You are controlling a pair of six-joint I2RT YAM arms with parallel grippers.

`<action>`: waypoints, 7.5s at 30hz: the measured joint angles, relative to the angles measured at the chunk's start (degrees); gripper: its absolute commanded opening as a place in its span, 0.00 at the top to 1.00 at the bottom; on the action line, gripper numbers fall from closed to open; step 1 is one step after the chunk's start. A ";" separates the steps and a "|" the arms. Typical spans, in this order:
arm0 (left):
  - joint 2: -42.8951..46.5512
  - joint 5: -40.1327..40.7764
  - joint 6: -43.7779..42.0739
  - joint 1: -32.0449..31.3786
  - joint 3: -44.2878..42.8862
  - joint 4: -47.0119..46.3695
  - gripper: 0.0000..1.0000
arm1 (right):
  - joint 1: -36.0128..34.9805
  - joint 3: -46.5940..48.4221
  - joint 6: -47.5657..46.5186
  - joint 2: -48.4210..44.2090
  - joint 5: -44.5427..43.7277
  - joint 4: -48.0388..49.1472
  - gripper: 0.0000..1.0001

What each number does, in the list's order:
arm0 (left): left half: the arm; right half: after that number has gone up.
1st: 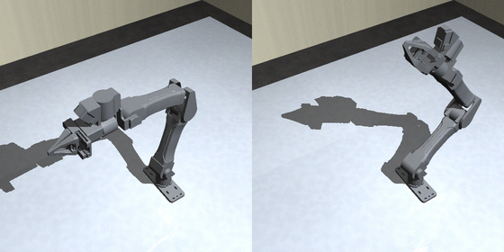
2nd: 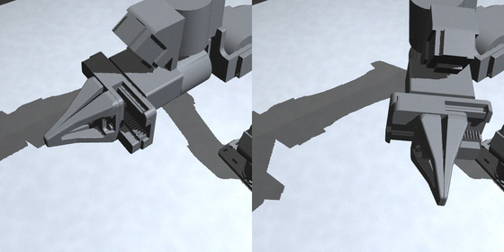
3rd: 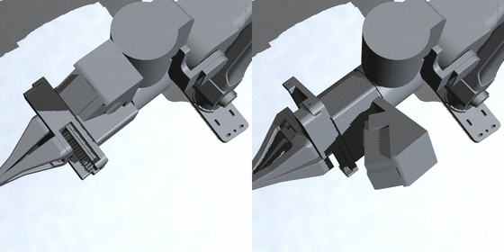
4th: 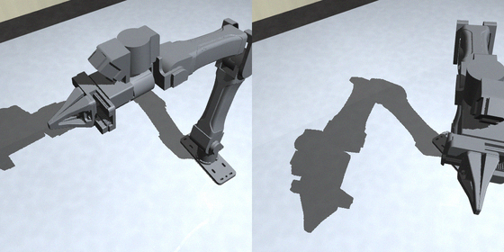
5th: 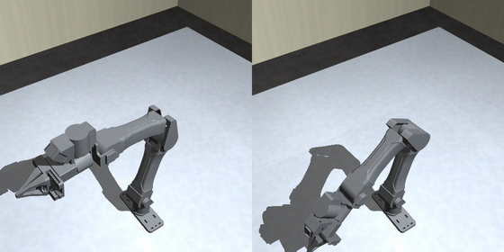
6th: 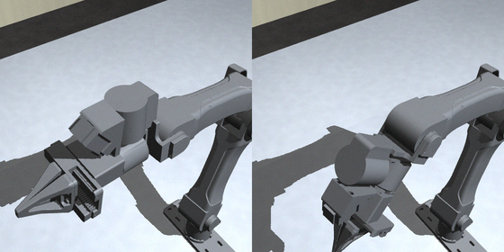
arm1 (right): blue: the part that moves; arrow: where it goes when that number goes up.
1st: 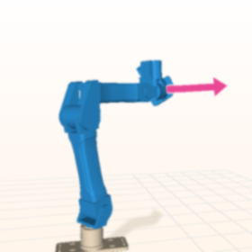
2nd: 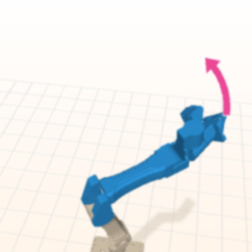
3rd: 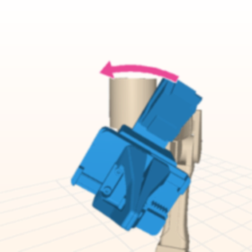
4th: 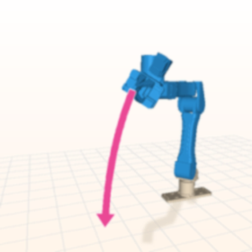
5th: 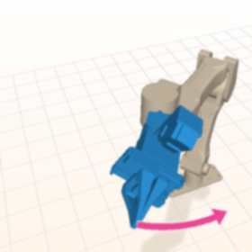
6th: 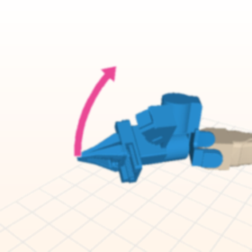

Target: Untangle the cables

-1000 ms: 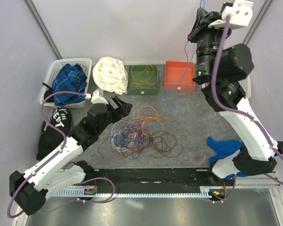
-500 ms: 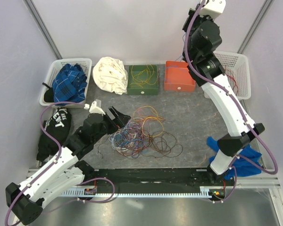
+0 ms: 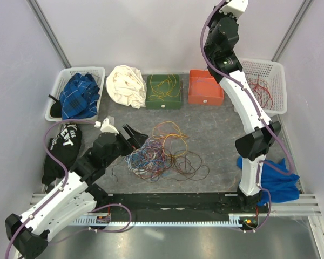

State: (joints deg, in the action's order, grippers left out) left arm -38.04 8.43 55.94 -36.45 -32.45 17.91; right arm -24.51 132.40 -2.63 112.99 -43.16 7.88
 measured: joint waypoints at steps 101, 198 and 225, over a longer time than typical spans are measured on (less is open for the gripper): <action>1.70 1.55 1.73 0.00 2.69 7.63 0.02 | -17.66 -84.21 25.77 -22.16 28.96 7.06 0.30; -19.15 -7.26 -30.71 -8.63 -28.24 4.70 0.98 | -39.01 -94.27 24.52 -65.00 31.21 4.83 0.29; -19.28 -9.05 -30.67 -8.63 -28.11 4.24 0.98 | -39.01 -101.48 20.15 -52.19 24.37 8.48 0.53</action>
State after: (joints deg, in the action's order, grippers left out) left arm -57.32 -0.62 25.28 -45.08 -60.55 22.15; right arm -63.53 30.92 17.52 60.80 -18.79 16.36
